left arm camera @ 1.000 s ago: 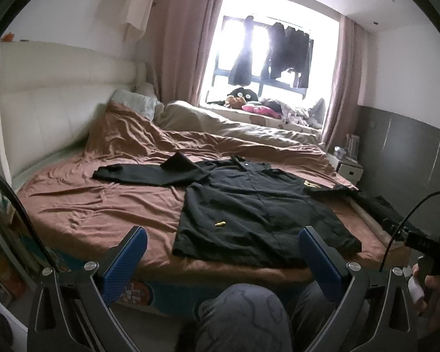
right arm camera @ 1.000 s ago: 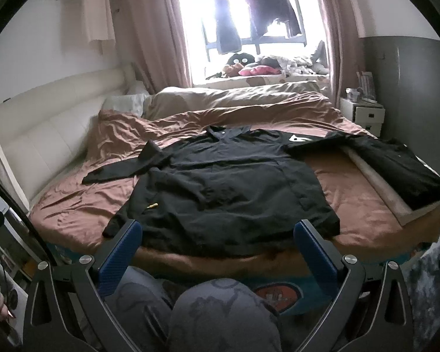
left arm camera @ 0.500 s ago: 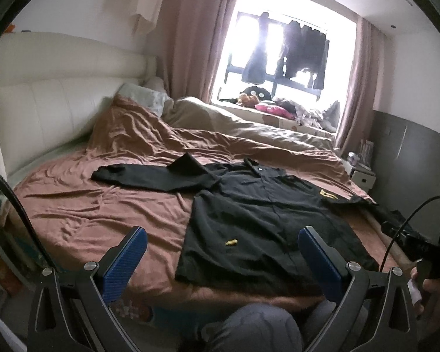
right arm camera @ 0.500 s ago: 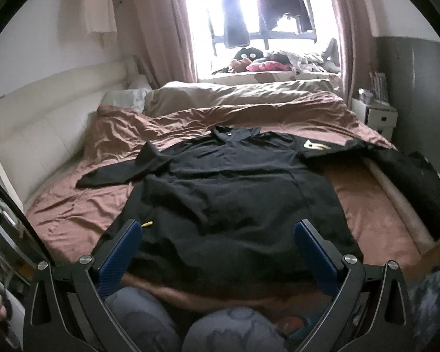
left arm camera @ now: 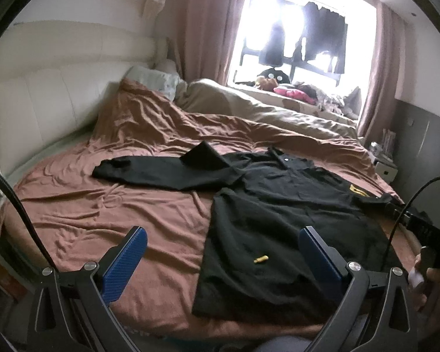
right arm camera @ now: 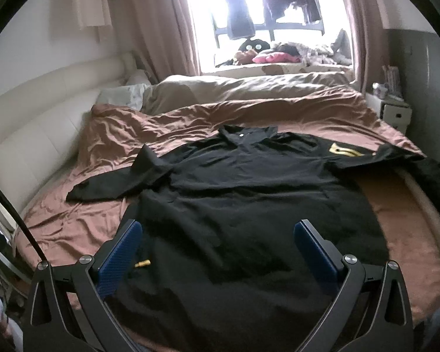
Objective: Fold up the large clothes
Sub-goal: 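Lower both tools toward the black shirt's hem and sleeve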
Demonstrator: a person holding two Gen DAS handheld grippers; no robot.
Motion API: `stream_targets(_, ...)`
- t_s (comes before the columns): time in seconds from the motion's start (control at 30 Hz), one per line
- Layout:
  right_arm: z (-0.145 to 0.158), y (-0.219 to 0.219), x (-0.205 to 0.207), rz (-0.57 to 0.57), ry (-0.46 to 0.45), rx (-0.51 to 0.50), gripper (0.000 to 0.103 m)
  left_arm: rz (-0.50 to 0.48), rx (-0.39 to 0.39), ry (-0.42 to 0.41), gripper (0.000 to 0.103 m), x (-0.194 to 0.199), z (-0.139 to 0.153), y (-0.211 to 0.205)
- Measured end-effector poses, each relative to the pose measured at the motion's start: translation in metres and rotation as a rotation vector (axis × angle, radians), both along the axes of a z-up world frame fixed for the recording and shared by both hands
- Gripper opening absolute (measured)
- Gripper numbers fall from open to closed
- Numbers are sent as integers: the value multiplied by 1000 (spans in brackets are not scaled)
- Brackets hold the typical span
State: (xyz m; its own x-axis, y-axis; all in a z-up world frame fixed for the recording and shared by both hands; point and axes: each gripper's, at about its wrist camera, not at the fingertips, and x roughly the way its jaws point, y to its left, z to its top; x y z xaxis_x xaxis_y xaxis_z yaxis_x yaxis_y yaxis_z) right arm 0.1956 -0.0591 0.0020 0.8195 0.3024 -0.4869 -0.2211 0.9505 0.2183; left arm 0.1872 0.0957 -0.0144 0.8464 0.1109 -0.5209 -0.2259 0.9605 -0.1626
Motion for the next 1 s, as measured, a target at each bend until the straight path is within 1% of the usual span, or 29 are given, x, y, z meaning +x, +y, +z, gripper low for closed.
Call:
stream_targets(0.13, -3, 11, 34, 49, 8, 34, 103, 19, -13, 3, 103, 24, -5, 19)
stream_targets(0.2, -5, 16, 55, 53, 19, 39, 103, 33, -24, 9, 100, 39, -9, 33)
stream_targets(0.23, -7, 16, 63, 53, 24, 41, 103, 41, -34, 19, 97, 47, -12, 42)
stream_targets(0.3, -10, 22, 87, 45, 34, 51, 103, 50, -52, 38, 95, 61, -16, 55)
stream_targets(0.37, -16, 26, 108, 66, 54, 77, 103, 63, -55, 64, 95, 75, -22, 66)
stream_targets(0.43, -21, 32, 129, 88, 73, 71, 103, 77, -56, 83, 95, 87, -26, 77)
stream_targets(0.57, -26, 36, 160, 82, 96, 62, 103, 98, -57, 105, 94, 111, -37, 97)
stream_targets(0.63, -30, 40, 176, 61, 108, 56, 103, 100, -61, 119, 90, 122, -44, 108)
stream_targets(0.7, -36, 41, 190, 44, 119, 51, 103, 111, -65, 130, 87, 135, -51, 122)
stream_targets(0.73, -40, 40, 197, 30, 126, 41, 102, 115, -72, 133, 85, 139, -54, 127)
stream_targets(0.77, -41, 45, 205, 21, 134, 35, 98, 120, -85, 140, 83, 145, -58, 135)
stream_targets(0.83, -46, 50, 218, 12, 158, 35, 96, 124, -110, 158, 78, 158, -68, 150)
stream_targets(0.9, -48, 63, 230, -4, 173, 31, 95, 132, -118, 172, 78, 168, -75, 162)
stream_targets(1.0, -52, 73, 246, -17, 191, 16, 88, 148, -126, 199, 77, 187, -89, 182)
